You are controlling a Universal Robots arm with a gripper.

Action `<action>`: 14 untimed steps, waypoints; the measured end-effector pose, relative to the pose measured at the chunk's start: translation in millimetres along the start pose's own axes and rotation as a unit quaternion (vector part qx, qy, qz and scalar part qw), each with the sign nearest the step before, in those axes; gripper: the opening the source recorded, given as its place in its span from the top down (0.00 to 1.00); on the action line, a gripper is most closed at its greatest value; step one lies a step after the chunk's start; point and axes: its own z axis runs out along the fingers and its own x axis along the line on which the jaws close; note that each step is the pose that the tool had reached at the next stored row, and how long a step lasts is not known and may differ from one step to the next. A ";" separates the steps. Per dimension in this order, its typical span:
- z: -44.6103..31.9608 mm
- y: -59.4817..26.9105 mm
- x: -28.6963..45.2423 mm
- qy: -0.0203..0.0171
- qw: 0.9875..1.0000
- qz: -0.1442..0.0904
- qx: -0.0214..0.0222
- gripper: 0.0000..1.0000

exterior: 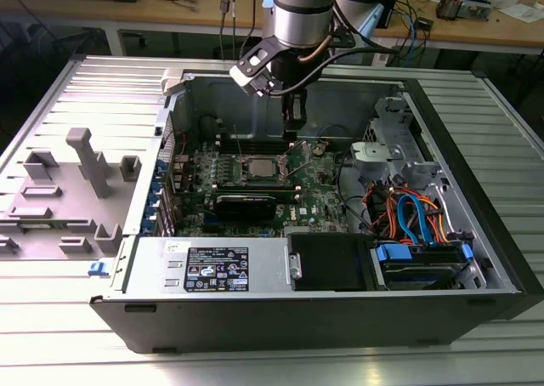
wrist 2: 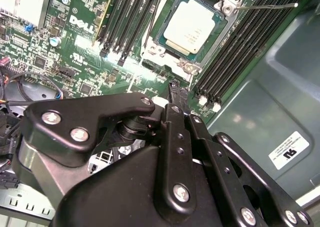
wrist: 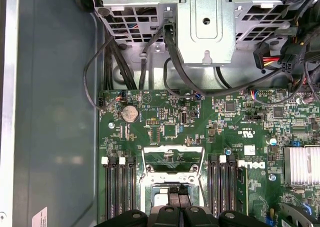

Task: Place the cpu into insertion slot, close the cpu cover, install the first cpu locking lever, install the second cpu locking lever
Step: 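Close the cpu cover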

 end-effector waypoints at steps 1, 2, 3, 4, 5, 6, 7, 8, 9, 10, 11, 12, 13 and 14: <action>0.0 0.2 0.0 0.000 1.000 0.000 0.000 0.89; 0.0 0.5 0.0 0.000 1.000 0.000 0.000 0.89; 0.0 0.7 0.0 0.000 1.000 0.000 0.000 0.89; 0.0 1.0 0.0 0.000 1.000 0.000 0.000 0.89; 0.0 1.2 0.0 0.000 1.000 0.000 0.000 0.89; 0.0 1.2 0.0 0.000 1.000 0.000 0.000 0.89; 0.0 1.5 0.0 0.000 1.000 0.000 0.000 0.89; 0.0 1.7 0.0 0.000 1.000 0.000 0.000 0.89; 0.0 1.7 0.0 0.000 1.000 0.000 0.000 0.89; 0.0 1.9 0.0 0.000 1.000 0.000 0.000 0.89; 0.0 2.1 0.0 0.000 1.000 0.000 0.000 0.89; 0.1 2.4 0.0 0.000 1.000 0.000 0.000 0.89; 0.1 2.6 0.0 0.000 1.000 0.000 0.000 0.89; 0.1 2.7 0.0 0.000 1.000 0.000 0.000 0.89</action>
